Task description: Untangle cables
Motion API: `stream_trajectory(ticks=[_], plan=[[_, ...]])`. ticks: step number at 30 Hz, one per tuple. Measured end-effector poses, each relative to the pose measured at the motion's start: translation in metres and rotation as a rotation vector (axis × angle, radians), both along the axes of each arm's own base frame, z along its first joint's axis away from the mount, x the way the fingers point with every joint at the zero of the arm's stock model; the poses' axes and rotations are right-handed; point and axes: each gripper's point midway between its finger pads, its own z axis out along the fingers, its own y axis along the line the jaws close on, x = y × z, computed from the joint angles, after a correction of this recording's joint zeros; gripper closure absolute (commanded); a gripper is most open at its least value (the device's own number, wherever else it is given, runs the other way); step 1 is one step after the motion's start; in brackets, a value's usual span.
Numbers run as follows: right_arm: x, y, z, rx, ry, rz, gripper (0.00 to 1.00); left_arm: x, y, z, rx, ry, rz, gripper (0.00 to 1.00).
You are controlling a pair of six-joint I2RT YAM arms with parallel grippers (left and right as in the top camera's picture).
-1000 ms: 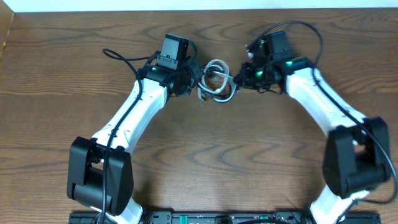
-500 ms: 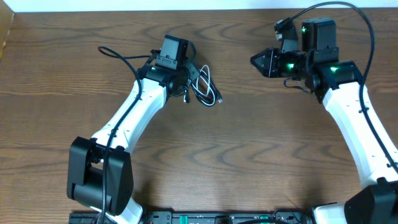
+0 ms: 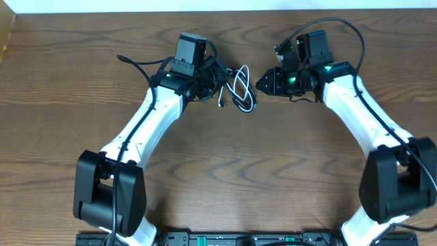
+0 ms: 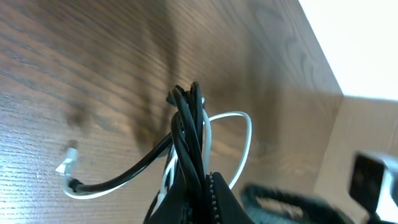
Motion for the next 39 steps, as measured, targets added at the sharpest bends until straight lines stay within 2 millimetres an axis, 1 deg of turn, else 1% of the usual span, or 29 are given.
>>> stream_trajectory(ticks=[5,8,10,13,15,18,22,25,28,36,39], plan=[[-0.002,0.01,-0.017,-0.018,0.025,0.019,0.7,-0.01,-0.005,-0.004,0.014,0.003,-0.08,0.93],[-0.007,0.011,-0.025,-0.043,0.048,0.022,0.71,-0.013,-0.009,-0.014,0.018,0.025,-0.113,0.93],[-0.009,0.01,-0.031,-0.066,0.063,0.019,0.71,-0.014,-0.011,-0.028,0.024,0.056,-0.126,0.92],[-0.01,0.007,-0.039,-0.094,0.077,0.01,0.71,-0.017,-0.012,-0.057,0.039,0.122,-0.134,0.92],[-0.01,0.006,-0.045,-0.108,0.085,0.008,0.73,-0.019,-0.01,-0.073,0.053,0.165,-0.133,0.93],[-0.013,0.009,-0.053,-0.123,0.101,0.017,0.73,-0.025,-0.006,-0.093,0.083,0.223,-0.125,0.92],[-0.024,0.018,-0.064,-0.141,0.14,0.045,0.75,-0.033,0.0,-0.119,0.121,0.299,-0.115,0.93],[-0.034,0.02,-0.074,-0.161,0.185,0.06,0.76,-0.038,0.002,-0.141,0.137,0.352,-0.113,0.93],[-0.041,0.017,-0.084,-0.196,0.221,0.058,0.76,-0.039,0.001,-0.143,0.127,0.359,-0.117,0.93],[-0.041,0.003,-0.091,-0.275,0.225,0.027,0.77,-0.039,0.0,-0.144,0.125,0.366,-0.119,0.92],[-0.044,-0.003,-0.094,-0.304,0.238,0.019,0.77,-0.04,0.001,-0.144,0.133,0.372,-0.116,0.93]])
